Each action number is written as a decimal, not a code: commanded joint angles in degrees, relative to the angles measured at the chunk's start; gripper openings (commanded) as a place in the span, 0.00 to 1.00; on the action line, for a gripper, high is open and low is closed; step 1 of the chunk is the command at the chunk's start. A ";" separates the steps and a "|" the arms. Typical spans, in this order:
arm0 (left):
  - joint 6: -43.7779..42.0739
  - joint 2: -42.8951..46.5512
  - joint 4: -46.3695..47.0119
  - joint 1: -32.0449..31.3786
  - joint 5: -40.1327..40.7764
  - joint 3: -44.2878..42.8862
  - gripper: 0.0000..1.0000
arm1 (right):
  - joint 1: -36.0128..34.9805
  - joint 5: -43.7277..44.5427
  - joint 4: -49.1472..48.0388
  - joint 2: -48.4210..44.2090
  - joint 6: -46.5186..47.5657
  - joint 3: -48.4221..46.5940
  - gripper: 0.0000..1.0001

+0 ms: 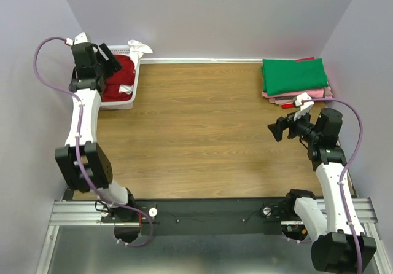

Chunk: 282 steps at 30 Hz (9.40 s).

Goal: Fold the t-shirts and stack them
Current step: Grab the tshirt from the pile, then move the tshirt to the center of the board, then flatten the tshirt out

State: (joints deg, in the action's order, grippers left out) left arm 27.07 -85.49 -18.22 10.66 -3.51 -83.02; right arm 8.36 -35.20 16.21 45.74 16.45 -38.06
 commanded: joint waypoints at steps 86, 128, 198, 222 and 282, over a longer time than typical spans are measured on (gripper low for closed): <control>-5.19 17.38 22.96 -44.22 -31.38 13.66 0.00 | 0.69 -1.71 2.60 5.77 3.33 -0.43 1.00; 26.10 44.37 23.49 -53.63 5.27 64.57 0.91 | -43.43 23.50 24.31 49.70 7.64 -40.85 0.82; -1.49 -10.75 18.31 -56.45 -4.40 33.28 0.37 | -26.90 21.83 22.55 64.12 7.72 -44.64 0.57; 0.96 12.96 9.88 -55.22 2.62 39.42 0.00 | -27.87 16.50 22.46 54.31 7.72 -54.55 0.00; 15.75 48.24 0.38 -52.23 -15.48 54.74 0.54 | -25.50 13.05 11.57 46.48 1.30 -38.86 0.86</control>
State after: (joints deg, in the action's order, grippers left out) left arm 46.30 -34.79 -19.68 -41.69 -20.03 -23.51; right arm -17.37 -13.50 29.54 103.48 13.17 -84.18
